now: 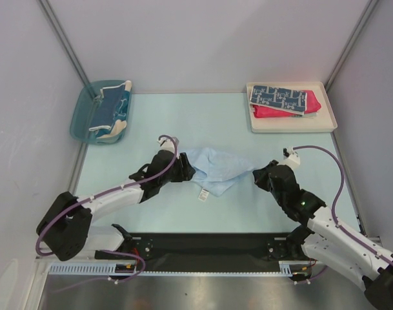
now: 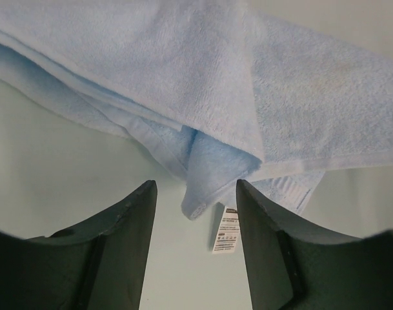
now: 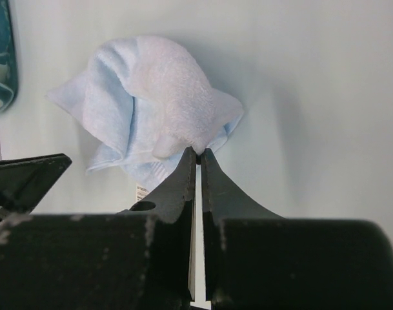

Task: Fold and stack the towels
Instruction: Flatten out the crumpled towel

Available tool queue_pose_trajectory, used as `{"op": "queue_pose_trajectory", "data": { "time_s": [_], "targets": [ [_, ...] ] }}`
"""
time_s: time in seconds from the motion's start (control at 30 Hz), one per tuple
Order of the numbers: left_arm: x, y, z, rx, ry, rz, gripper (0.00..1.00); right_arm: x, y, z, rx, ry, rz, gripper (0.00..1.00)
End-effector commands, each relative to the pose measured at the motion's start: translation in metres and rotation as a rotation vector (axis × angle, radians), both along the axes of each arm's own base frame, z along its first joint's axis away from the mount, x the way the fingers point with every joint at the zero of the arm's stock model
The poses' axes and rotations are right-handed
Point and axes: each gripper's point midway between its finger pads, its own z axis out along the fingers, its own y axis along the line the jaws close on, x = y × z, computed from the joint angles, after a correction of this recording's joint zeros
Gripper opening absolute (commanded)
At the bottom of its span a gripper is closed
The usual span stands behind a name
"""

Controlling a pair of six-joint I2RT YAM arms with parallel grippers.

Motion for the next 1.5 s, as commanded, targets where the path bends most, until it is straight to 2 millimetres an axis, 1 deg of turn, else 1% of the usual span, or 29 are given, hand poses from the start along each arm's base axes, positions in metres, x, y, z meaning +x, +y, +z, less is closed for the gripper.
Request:
{"op": "queue_pose_trajectory", "data": {
  "time_s": [0.0,0.07,0.1,0.2,0.27,0.37,0.47,0.53,0.57,0.63,0.8,1.07,1.23,1.33,1.4,1.43,1.47],
  "targets": [
    [0.0,0.002,0.016,0.048,-0.093,-0.039,0.58,0.005,0.003,0.008,0.015,-0.027,0.003,0.0],
    [-0.002,-0.001,0.017,0.073,-0.099,-0.063,0.57,0.006,0.004,0.007,0.013,-0.026,0.005,0.0],
    [-0.005,-0.002,0.011,0.106,-0.092,-0.083,0.56,0.006,0.005,0.008,0.018,-0.027,0.007,0.0],
    [-0.007,-0.002,0.005,0.168,-0.09,-0.105,0.54,0.007,0.005,0.009,0.017,-0.028,0.009,0.0],
    [-0.013,0.0,-0.001,0.191,-0.091,-0.125,0.54,0.006,0.004,0.007,0.01,-0.023,0.006,0.0],
    [-0.02,-0.004,-0.004,0.185,-0.09,-0.175,0.54,0.006,0.0,0.006,0.005,-0.023,-0.001,0.0],
    [-0.02,-0.007,-0.003,0.188,-0.109,-0.204,0.54,0.006,0.0,0.005,0.011,-0.02,-0.002,0.0],
    [-0.018,-0.009,-0.002,0.204,-0.116,-0.216,0.54,0.006,-0.001,0.005,0.015,-0.021,-0.003,0.0],
    [-0.017,-0.009,-0.007,0.222,-0.106,-0.224,0.54,0.006,-0.001,0.004,0.013,-0.02,-0.003,0.0],
    [-0.014,-0.007,-0.01,0.255,-0.103,-0.225,0.53,0.005,-0.001,0.005,0.015,-0.021,-0.003,0.0],
    [-0.009,-0.015,-0.014,0.257,-0.111,-0.254,0.52,0.005,-0.002,0.003,0.014,-0.018,-0.005,0.0],
    [0.0,-0.027,-0.003,0.226,-0.169,-0.271,0.51,0.005,-0.002,0.002,0.013,-0.014,-0.004,0.0],
    [0.006,-0.03,-0.006,0.243,-0.167,-0.274,0.5,0.005,-0.002,-0.001,0.014,-0.011,-0.003,0.0],
    [0.007,-0.03,-0.012,0.263,-0.154,-0.275,0.46,0.004,-0.001,-0.002,0.014,-0.009,-0.001,0.0],
    [0.007,-0.029,-0.014,0.268,-0.148,-0.271,0.41,0.005,-0.001,-0.001,0.012,-0.009,0.0,0.0],
    [0.007,-0.029,-0.013,0.266,-0.151,-0.272,0.33,0.005,-0.001,0.0,0.012,-0.011,0.001,0.0],
    [0.007,-0.029,-0.012,0.266,-0.152,-0.269,0.28,0.005,-0.002,-0.001,0.011,-0.009,0.0,0.0]
  ]
}}
